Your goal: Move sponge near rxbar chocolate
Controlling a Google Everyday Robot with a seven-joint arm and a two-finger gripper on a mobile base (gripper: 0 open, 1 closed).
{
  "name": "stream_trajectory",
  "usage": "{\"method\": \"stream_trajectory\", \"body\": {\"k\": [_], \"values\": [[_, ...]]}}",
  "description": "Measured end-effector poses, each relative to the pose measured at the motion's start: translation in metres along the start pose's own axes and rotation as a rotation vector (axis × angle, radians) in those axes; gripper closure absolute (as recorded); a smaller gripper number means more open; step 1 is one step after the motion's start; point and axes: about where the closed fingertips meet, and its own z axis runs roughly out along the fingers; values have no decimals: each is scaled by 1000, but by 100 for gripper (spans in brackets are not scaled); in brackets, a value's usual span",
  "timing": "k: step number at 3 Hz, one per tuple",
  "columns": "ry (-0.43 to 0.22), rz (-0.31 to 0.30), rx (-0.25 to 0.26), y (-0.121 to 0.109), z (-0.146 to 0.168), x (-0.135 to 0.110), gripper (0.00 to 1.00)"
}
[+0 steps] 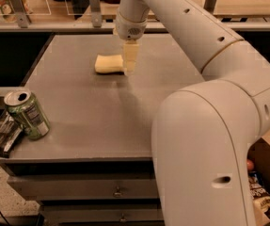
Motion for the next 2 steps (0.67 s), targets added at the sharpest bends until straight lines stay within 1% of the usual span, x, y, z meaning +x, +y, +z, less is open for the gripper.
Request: {"method": "stream_trajectory", "body": {"k": [1, 2], "values": [[-17, -4, -30, 4, 13, -7, 17], [-27, -5, -50, 8, 21, -12, 41]]}}
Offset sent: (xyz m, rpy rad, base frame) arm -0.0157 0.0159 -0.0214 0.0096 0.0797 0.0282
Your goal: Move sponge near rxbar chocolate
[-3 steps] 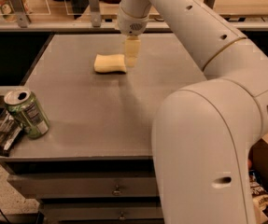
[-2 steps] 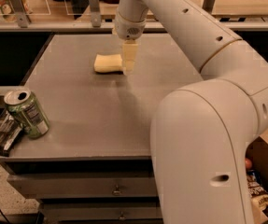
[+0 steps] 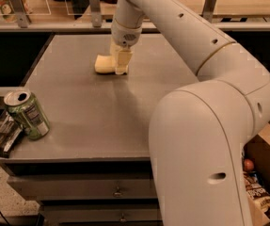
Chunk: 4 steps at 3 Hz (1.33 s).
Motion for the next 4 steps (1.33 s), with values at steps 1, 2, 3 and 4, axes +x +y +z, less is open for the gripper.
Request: {"method": "stream_trajectory", "body": {"k": [1, 2, 3, 4], "values": [[-3, -10, -9, 6, 4, -6, 63], [-5, -15, -22, 15, 4, -7, 86], [-7, -16, -22, 14, 7, -8, 100], [-6, -40, -20, 14, 10, -12, 100]]}}
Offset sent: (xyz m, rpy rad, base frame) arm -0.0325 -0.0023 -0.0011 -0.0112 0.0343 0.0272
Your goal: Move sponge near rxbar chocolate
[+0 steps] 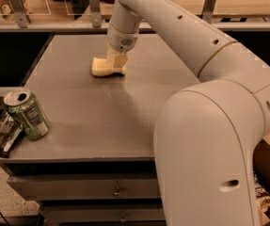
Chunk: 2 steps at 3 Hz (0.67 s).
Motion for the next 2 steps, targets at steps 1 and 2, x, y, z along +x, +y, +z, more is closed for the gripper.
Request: {"method": "stream_trajectory", "body": {"k": [1, 2], "values": [[-22, -89, 38, -5, -4, -24, 100], [-76, -214, 84, -4, -16, -55, 100]]}}
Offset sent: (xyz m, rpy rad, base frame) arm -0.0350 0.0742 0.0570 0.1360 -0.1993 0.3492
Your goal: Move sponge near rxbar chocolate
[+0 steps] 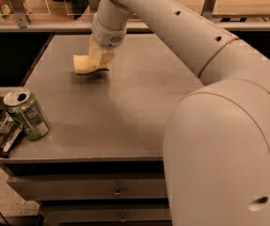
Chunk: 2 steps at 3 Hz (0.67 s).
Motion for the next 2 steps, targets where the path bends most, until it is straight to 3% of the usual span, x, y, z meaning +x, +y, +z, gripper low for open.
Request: {"method": "stream_trajectory", "body": {"k": [1, 2], "values": [[-36, -173, 31, 3, -7, -39, 100], [-71, -373, 28, 13, 1, -83, 100]]}}
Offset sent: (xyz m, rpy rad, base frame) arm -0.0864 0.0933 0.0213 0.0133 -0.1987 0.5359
